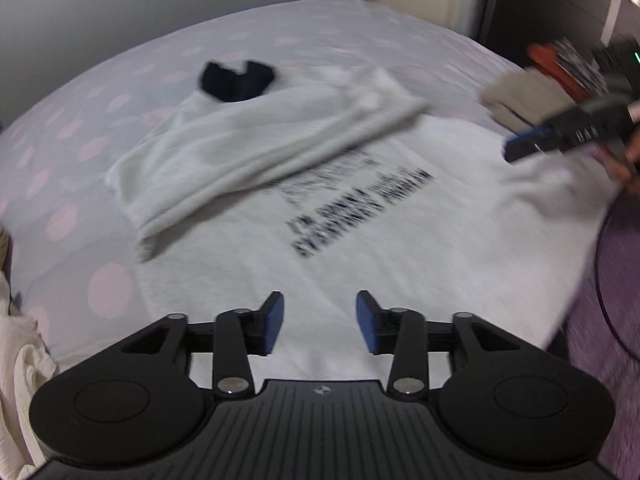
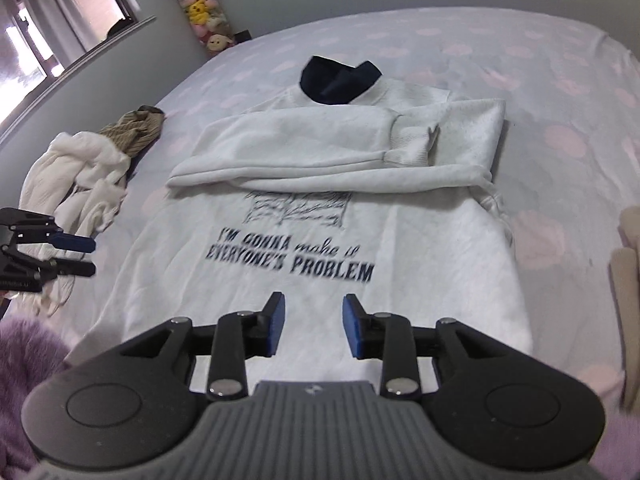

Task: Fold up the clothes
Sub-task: 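Release the sleeve and withdraw both grippers from the sweatshirt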

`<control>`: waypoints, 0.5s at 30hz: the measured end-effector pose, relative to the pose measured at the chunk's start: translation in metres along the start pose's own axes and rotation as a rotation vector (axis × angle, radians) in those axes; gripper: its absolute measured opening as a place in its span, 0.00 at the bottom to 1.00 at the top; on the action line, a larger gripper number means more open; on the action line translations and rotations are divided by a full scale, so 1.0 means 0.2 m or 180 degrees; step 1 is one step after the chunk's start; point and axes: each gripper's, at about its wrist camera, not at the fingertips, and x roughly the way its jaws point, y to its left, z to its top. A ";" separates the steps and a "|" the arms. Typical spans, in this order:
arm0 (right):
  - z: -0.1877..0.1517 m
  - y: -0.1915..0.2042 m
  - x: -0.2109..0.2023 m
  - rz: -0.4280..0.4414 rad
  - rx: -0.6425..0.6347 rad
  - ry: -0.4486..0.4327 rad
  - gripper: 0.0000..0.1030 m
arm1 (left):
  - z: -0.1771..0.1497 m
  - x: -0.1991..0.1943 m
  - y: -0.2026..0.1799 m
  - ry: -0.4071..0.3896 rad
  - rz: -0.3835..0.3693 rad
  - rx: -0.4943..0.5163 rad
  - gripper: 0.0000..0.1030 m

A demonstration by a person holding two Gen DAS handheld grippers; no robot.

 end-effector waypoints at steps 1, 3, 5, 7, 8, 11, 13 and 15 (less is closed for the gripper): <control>-0.03 0.01 -0.04 -0.0002 0.0002 -0.0023 0.36 | -0.02 -0.02 -0.05 -0.0004 -0.0008 0.0085 0.39; -0.10 0.04 -0.11 -0.0021 -0.0020 -0.0080 0.37 | -0.06 -0.05 -0.15 0.0016 -0.0010 0.0247 0.40; -0.17 0.07 -0.17 -0.0048 -0.0065 -0.0124 0.38 | -0.10 -0.06 -0.23 0.0043 0.0014 0.0413 0.45; -0.24 0.10 -0.22 -0.0051 -0.0122 -0.0148 0.41 | -0.15 -0.07 -0.32 0.0097 0.0063 0.0597 0.47; -0.28 0.11 -0.25 -0.0042 -0.0151 -0.0153 0.43 | -0.18 -0.06 -0.37 0.0140 0.0100 0.0690 0.47; -0.37 0.16 -0.32 -0.0116 -0.0362 -0.0128 0.43 | -0.26 -0.03 -0.49 0.0280 0.0146 0.0919 0.49; -0.42 0.20 -0.37 -0.0200 -0.0553 -0.0121 0.44 | -0.31 0.00 -0.55 0.0334 0.0191 0.1053 0.50; -0.47 0.23 -0.41 -0.0251 -0.0703 -0.0135 0.45 | -0.35 0.04 -0.60 0.0401 0.0255 0.1156 0.51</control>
